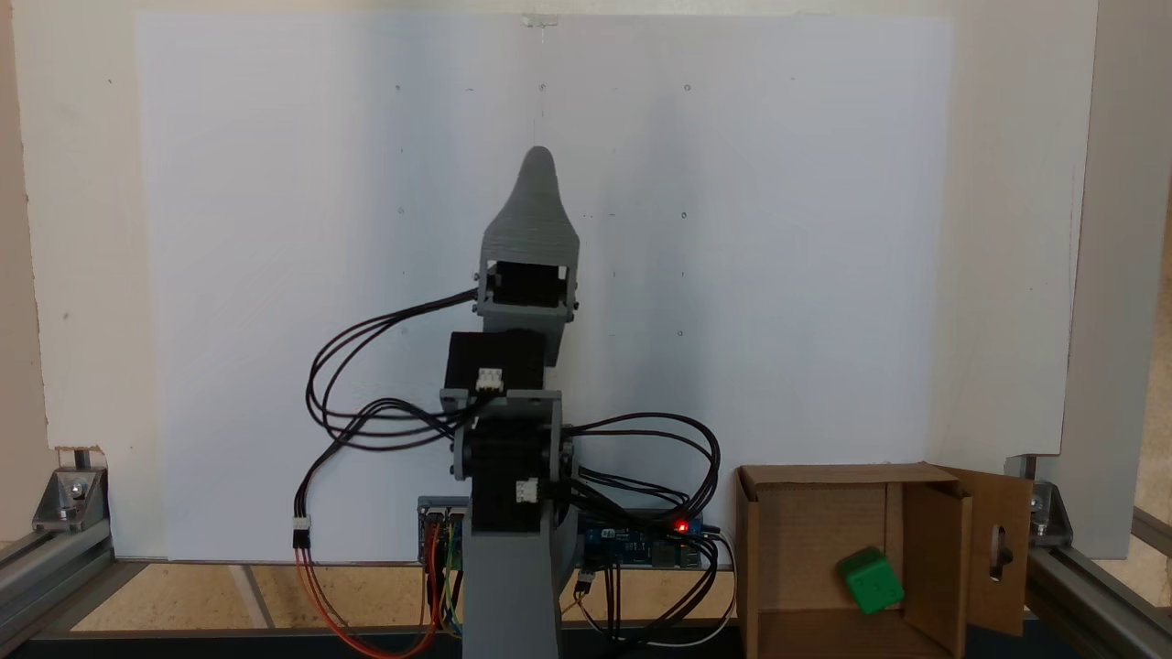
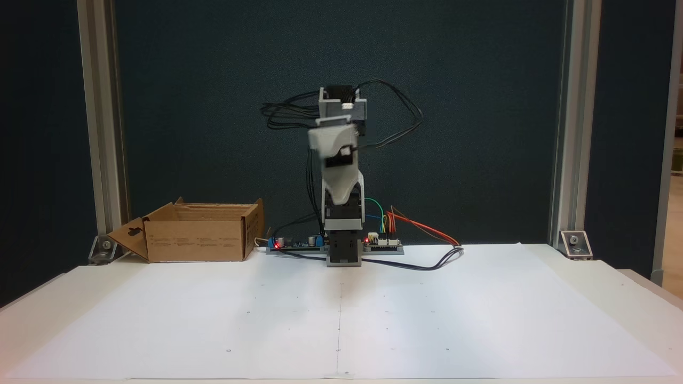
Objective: Grasp a green dice and put it in the bin.
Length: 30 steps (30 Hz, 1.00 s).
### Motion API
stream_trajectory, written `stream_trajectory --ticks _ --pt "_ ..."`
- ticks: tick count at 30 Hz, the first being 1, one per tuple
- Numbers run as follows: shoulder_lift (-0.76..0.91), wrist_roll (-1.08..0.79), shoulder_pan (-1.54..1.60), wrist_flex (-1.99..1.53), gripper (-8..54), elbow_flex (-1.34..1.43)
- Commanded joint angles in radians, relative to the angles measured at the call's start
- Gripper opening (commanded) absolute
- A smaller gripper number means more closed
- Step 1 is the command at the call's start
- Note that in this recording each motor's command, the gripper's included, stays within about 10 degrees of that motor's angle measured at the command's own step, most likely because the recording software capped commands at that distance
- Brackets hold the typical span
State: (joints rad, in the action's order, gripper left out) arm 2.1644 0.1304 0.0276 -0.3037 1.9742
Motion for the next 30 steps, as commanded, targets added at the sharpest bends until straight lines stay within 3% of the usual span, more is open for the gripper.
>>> stream_trajectory --ticks 1,8,30 --pt "0.060 0.035 0.025 0.103 44.4 0.003" --pt "0.206 0.037 0.018 0.383 45.4 0.147" --pt "0.210 0.021 -0.048 1.300 43.9 0.773"
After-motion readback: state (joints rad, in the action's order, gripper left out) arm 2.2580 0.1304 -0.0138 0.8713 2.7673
